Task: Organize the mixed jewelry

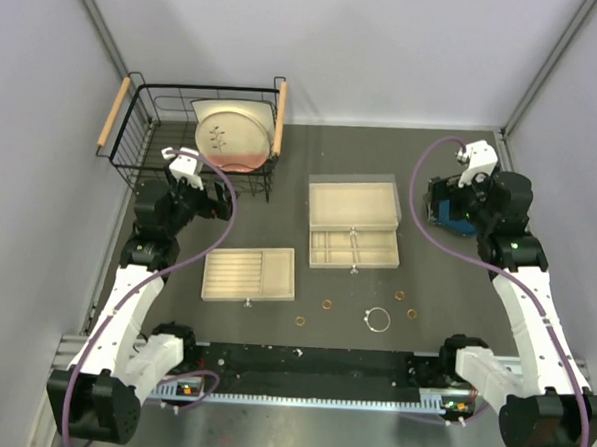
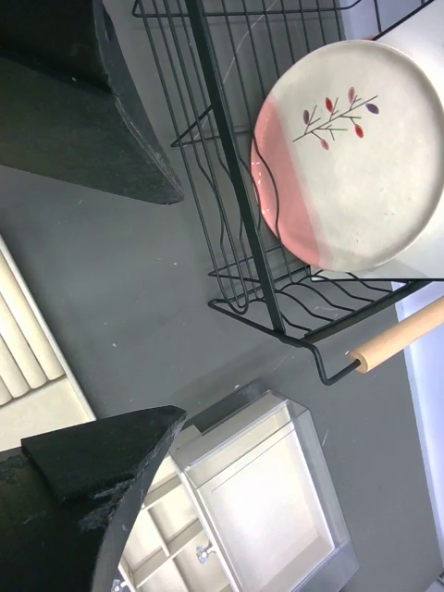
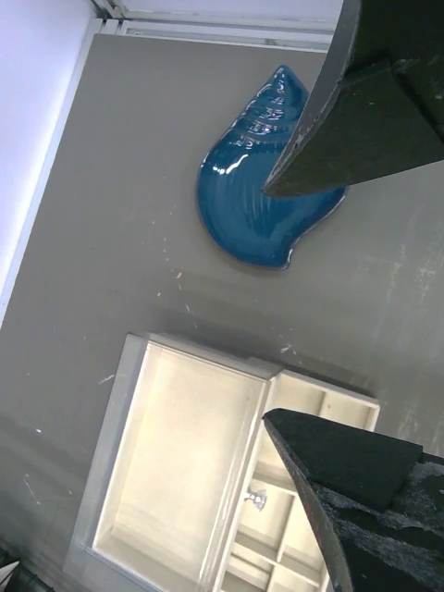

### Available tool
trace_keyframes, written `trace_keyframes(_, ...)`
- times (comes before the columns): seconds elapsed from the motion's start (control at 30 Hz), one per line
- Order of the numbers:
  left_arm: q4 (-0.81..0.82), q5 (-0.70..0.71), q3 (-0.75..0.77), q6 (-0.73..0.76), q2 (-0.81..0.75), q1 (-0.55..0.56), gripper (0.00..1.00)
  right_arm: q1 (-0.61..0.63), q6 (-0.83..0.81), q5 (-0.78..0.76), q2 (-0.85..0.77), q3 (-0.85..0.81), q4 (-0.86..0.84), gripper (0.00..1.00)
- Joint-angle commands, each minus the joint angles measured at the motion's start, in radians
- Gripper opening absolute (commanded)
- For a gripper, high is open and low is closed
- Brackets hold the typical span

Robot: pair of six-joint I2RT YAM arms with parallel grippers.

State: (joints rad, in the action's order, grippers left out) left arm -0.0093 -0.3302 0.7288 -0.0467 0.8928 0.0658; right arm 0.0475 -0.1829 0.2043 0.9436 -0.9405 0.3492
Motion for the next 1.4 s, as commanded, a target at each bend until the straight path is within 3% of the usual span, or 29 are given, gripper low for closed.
trace_keyframes(0.0, 0.014, -0.035, 0.018, 0.024, -0.002, -0.008, 0.96, -0.008, 0.002, 0.047, 0.004, -0.001, 0.013, 0.99)
trace_keyframes(0.23, -0.044, -0.082, 0.041, 0.039, 0.014, -0.009, 0.96, -0.008, -0.059, 0.046, 0.008, -0.05, 0.177, 0.99)
trace_keyframes(0.4, -0.075, -0.145, 0.054, 0.079, 0.023, -0.009, 0.96, -0.006, -0.228, 0.001, -0.035, -0.026, 0.302, 0.99)
trace_keyframes(0.7, -0.096, -0.234, 0.061, 0.122, 0.046, -0.009, 0.95, 0.011, -0.492, 0.133, -0.054, 0.048, 0.527, 0.94)
trace_keyframes(0.8, -0.121, -0.239, 0.073, 0.143, 0.047, -0.008, 0.95, 0.078, -0.549, 0.155, -0.04, 0.074, 0.573, 0.92)
trace_keyframes(0.97, -0.147, -0.26, 0.077, 0.203, 0.058, 0.008, 0.95, 0.309, -0.573, 0.092, 0.001, 0.135, 0.545, 0.85)
trace_keyframes(1.37, -0.144, -0.241, 0.077, 0.186, 0.074, 0.008, 0.95, 0.518, -0.561, 0.076, 0.23, 0.201, 0.372, 0.69)
